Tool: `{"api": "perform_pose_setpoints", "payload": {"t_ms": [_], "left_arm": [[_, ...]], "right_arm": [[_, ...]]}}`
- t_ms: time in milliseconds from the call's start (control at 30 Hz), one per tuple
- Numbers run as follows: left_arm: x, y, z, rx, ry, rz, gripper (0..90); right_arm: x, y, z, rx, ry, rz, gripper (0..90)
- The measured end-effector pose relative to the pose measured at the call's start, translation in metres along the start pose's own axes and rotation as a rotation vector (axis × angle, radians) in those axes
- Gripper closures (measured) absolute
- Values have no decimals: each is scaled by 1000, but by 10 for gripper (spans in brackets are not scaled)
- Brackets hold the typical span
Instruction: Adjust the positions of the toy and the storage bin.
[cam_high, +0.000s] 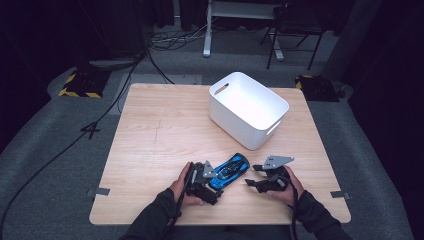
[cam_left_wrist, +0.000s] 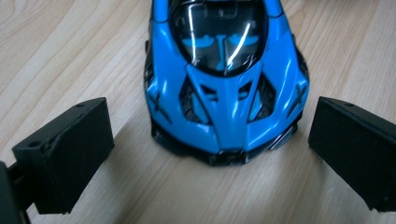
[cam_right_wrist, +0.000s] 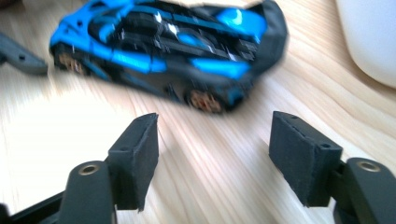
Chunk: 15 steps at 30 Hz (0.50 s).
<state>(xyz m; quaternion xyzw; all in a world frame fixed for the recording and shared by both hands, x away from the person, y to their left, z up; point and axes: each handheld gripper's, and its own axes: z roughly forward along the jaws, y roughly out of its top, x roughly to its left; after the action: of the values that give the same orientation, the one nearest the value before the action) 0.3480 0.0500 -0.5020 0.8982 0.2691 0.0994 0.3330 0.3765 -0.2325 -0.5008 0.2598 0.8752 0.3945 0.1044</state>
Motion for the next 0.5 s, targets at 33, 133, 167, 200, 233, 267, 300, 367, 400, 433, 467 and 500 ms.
{"api": "perform_pose_setpoints", "payload": {"t_ms": [33, 133, 167, 200, 233, 267, 300, 367, 400, 433, 467, 500], "left_arm": [[-3, 2, 2, -1, -8, -5, 5], [-8, 6, 5, -1, -1, -7, 4], [-10, 9, 8, 4, -8, -25, 4], [-10, 11, 10, -1, -4, -23, 4], [-10, 11, 10, -1, -4, -23, 4], [-10, 13, 11, -3, 10, -22, 4], [-9, 16, 14, -2, 14, -40, 4], [-9, 17, 15, -8, 24, -40, 7], [-7, 17, 15, -9, 28, -35, 7], [-8, 16, 14, -21, 22, -55, 40], [-5, 15, 12, -51, 34, -74, 218], [-5, 15, 11, -48, 33, -65, 228]], "right_arm": [[-5, -6, -8, 11, -6, -26, 297], [-15, -16, -17, 12, -12, -18, 238], [-18, -20, -20, 6, -21, -10, 236], [-21, -22, -23, 6, -31, -5, 236], [-21, -22, -23, 6, -31, -5, 236], [-26, -26, -27, 4, -51, 14, 223], [-27, -28, -29, 2, -61, 19, 221], [-28, -28, -30, 7, -66, 28, 221], [-30, -29, -32, 14, -74, 32, 229], [-31, -29, -33, 13, -84, 41, 249], [-32, -28, -35, 11, -97, 36, 255], [-32, -27, -38, 3, -109, 36, 262]]}}
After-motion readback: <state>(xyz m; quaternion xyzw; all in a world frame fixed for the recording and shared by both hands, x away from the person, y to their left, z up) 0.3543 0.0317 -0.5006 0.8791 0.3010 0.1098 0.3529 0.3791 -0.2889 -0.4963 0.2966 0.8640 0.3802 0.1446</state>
